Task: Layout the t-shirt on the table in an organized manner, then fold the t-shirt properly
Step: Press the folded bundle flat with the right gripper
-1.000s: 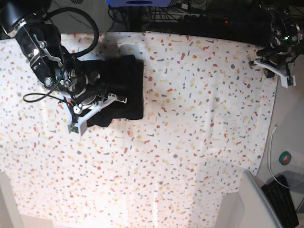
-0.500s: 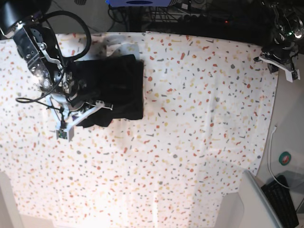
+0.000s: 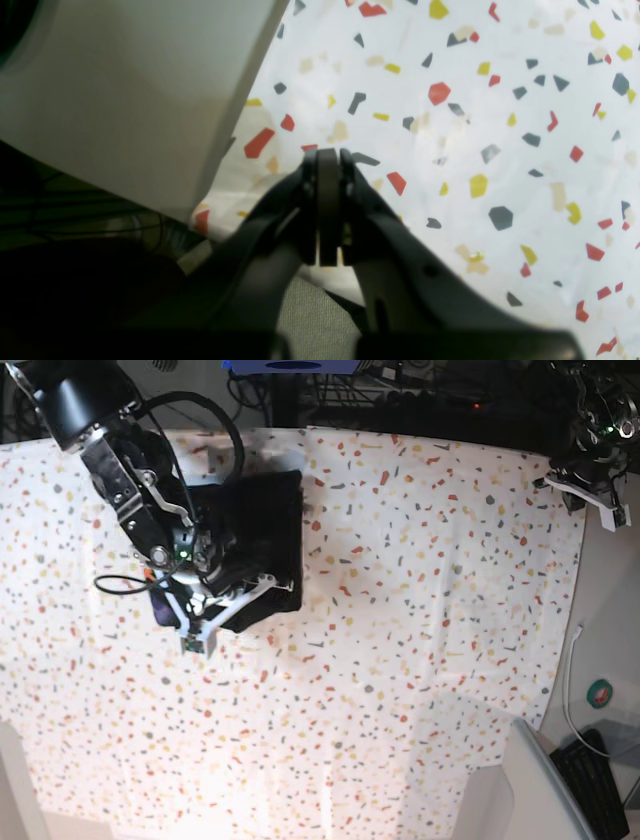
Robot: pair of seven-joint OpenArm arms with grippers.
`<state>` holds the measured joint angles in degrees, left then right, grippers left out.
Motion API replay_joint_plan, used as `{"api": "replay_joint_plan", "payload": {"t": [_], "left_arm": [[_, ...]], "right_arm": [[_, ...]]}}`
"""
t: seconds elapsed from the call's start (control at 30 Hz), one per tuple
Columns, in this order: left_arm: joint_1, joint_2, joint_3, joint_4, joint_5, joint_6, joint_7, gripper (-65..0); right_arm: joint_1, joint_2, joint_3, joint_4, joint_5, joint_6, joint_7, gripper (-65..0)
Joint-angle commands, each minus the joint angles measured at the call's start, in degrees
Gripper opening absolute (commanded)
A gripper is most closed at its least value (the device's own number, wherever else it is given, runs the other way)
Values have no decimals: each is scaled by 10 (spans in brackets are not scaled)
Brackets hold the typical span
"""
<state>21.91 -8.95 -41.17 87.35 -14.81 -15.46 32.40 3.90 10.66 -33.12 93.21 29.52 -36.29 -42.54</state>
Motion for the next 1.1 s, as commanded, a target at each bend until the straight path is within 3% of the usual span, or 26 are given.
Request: {"api": "replay_joint_plan", "payload": {"t": [0.0,0.33,0.43,0.53,0.57,0.67,0.9,0.97,1.07], "left_arm": [[0,-9,-4,9,-2,0,-12,-650],[-3,-9,-4,9,-2,0,-12,-650],[-3,-9,-3,9,-2,-1,-12,-650],[-2,-9,8,10,-3,-1,-12,-650],[-1,-9,21,10,-3,-1,-12,-650],[13,-7,64,24,-3,-1,-12,-650],[49,48,213,140,-4,-1,-12,-650],[47,61,233,150,-32,-1,-12,-650],[33,65,244,135,-138,-1,-10,-398]], "right_arm": [[17,-10,-10,-1,-3,3,9,-650],[91,-84,-81,-109,-3,4,24,-650],[107,-81,-134,-86,-3,1,37,-650],[96,-29,-140,32,-2,-17,6,-650],[85,-15,-130,66,-2,-34,-8,-650],[38,30,-69,157,-1,-37,-46,-650],[-76,107,96,173,-1,-37,-8,-650],[-98,124,122,173,-1,-37,9,-650],[-130,137,163,172,-1,8,26,-650]]}}
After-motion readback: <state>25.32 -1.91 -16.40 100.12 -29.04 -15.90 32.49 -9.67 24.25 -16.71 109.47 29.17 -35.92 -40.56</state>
